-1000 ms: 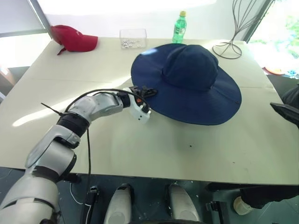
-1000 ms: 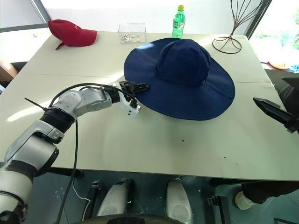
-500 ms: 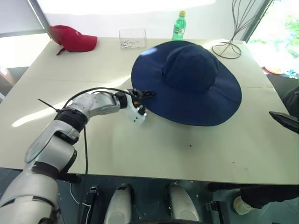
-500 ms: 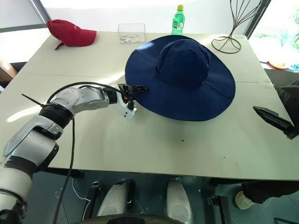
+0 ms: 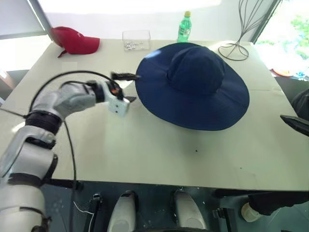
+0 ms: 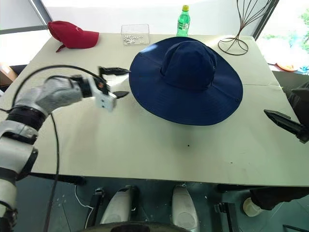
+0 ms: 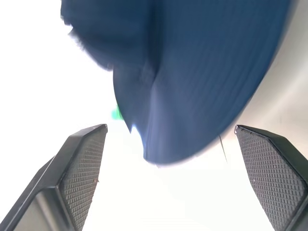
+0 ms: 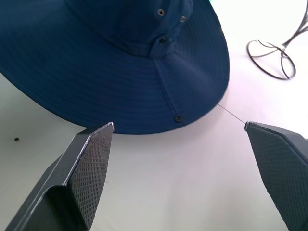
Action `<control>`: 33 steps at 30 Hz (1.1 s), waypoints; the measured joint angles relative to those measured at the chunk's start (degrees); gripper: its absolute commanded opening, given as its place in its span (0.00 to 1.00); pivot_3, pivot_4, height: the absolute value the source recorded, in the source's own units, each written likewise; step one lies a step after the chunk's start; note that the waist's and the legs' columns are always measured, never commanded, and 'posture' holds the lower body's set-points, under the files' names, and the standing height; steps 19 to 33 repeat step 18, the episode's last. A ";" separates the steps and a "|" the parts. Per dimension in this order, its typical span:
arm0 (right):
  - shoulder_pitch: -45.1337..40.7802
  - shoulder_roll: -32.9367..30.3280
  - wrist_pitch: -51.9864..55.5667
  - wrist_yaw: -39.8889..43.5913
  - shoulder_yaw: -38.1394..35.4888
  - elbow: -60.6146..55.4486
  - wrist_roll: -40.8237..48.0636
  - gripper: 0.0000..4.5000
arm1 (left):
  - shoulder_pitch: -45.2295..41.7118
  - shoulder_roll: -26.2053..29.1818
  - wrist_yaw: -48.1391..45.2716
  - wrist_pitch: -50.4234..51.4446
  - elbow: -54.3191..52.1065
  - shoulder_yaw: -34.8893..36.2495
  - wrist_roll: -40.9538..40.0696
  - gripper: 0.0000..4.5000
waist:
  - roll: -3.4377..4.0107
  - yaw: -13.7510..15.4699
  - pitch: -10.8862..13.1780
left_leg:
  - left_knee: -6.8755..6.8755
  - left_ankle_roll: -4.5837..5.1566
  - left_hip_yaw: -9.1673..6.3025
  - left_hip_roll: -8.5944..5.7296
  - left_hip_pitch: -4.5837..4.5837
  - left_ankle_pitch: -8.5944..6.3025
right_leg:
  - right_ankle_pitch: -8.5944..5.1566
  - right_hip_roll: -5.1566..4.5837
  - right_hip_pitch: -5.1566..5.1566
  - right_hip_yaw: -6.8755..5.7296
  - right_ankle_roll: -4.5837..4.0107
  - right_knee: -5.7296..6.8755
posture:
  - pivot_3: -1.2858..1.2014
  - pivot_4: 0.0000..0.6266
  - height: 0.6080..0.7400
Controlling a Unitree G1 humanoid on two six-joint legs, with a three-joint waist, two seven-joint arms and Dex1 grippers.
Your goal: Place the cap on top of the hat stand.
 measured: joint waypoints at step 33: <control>-16.50 -4.08 -6.35 7.30 19.61 20.13 0.73 1.00 | -2.06 17.28 -51.51 78.55 -8.15 25.50 -44.63 0.98 | -0.01 -1.28 0.03 | 0.15 -0.01 -0.02 0.04 0.15 0.02 | -0.09 0.05 0.17 0.00 -0.32 0.08 | 0.52 0.24 0.99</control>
